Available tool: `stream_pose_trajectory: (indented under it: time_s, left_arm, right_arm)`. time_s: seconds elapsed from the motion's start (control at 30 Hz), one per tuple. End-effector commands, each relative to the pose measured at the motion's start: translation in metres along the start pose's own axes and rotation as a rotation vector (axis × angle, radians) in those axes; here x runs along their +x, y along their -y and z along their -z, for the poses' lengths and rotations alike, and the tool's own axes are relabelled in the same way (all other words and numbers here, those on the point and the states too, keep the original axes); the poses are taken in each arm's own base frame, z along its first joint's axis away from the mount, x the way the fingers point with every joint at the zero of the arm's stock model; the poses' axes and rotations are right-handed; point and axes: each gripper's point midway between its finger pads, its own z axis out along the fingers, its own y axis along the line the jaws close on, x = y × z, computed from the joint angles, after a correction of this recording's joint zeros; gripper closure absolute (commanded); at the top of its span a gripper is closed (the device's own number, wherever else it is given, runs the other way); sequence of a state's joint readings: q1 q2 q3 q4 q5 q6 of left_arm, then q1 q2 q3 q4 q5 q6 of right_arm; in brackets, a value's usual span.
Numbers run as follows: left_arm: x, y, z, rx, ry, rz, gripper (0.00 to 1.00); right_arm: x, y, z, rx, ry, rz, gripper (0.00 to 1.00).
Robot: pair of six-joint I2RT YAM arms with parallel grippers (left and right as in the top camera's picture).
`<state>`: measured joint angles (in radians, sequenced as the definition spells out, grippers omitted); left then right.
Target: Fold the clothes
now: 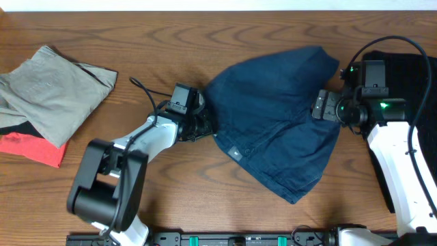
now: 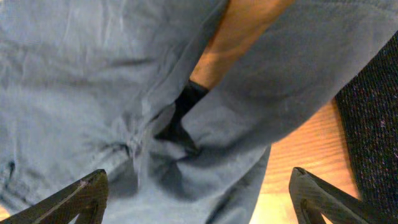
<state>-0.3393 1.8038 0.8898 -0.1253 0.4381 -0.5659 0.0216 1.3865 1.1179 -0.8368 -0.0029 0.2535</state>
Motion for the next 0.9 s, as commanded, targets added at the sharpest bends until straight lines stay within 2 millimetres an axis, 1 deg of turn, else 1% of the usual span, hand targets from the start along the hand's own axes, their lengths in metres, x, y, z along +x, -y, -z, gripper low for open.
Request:
stream_pose_trajectory:
  time_s: [0.0,0.03,0.1,0.17,0.2,0.27,0.3,0.33,0.37,0.4,0.43,0.5,0.53,0.6,0.67,0.73,0.87]
  left_arm:
    - [-0.023,-0.047,-0.009,-0.152,0.099,0.064,0.94]
    - [-0.037,-0.048,-0.003,-0.146,0.136,0.074,0.94]
    - [-0.075,-0.051,0.016,-0.128,0.214,0.104,0.94]
    - [-0.117,-0.056,0.045,-0.117,0.297,0.153,0.94]
    - [-0.139,-0.060,0.062,-0.113,0.337,0.177,0.94]
    - [-0.172,-0.067,0.095,-0.117,0.396,0.199,0.94]
    - [-0.182,-0.071,0.109,-0.123,0.413,0.207,0.90]
    - [-0.190,-0.075,0.121,-0.132,0.423,0.224,0.64]
    - [-0.191,-0.079,0.128,-0.136,0.414,0.236,0.23]
    - [-0.187,-0.081,0.132,-0.132,0.384,0.241,0.00]
    - [-0.179,-0.082,0.132,-0.126,0.341,0.250,0.02]
    - [-0.146,-0.088,0.125,-0.131,0.203,0.302,0.02]
    - [-0.124,-0.094,0.121,-0.163,0.121,0.342,0.02]
    - [-0.082,-0.100,0.117,-0.220,-0.035,0.390,0.02]
    - [-0.043,-0.102,0.114,-0.266,-0.169,0.420,0.02]
    - [-0.014,-0.102,0.108,-0.292,-0.262,0.401,0.02]
    - [0.030,-0.104,0.093,-0.330,-0.378,0.384,0.01]
  right_arm:
    - [-0.001,0.001,0.006,0.001,0.001,0.024,0.09]
    - [0.001,0.002,0.006,0.005,-0.009,0.024,0.09]
    - [0.005,0.006,0.005,0.026,-0.022,0.024,0.09]
    - [0.007,0.007,0.005,0.035,-0.031,0.024,0.07]
    - [0.008,0.008,0.005,0.036,-0.035,0.024,0.07]
    - [0.009,0.008,0.005,0.037,-0.040,0.024,0.07]
    - [0.010,0.008,0.005,0.038,-0.043,0.024,0.06]
    - [0.011,0.008,0.004,0.038,-0.046,0.024,0.06]
    - [0.012,0.009,0.004,0.039,-0.052,0.024,0.06]
    - [0.015,0.009,0.003,0.043,-0.065,0.024,0.06]
    - [0.018,0.010,0.003,0.046,-0.079,0.025,0.05]
    - [0.027,0.012,-0.002,0.054,-0.115,0.027,0.05]
    - [0.031,0.013,-0.004,0.057,-0.130,0.032,0.06]
    - [0.041,0.015,-0.012,0.064,-0.167,0.040,0.06]
    - [0.050,0.015,-0.021,0.054,-0.200,0.063,0.06]
    - [0.058,0.013,-0.031,0.036,-0.228,0.083,0.07]
    - [0.075,0.010,-0.051,0.002,-0.277,0.100,0.08]
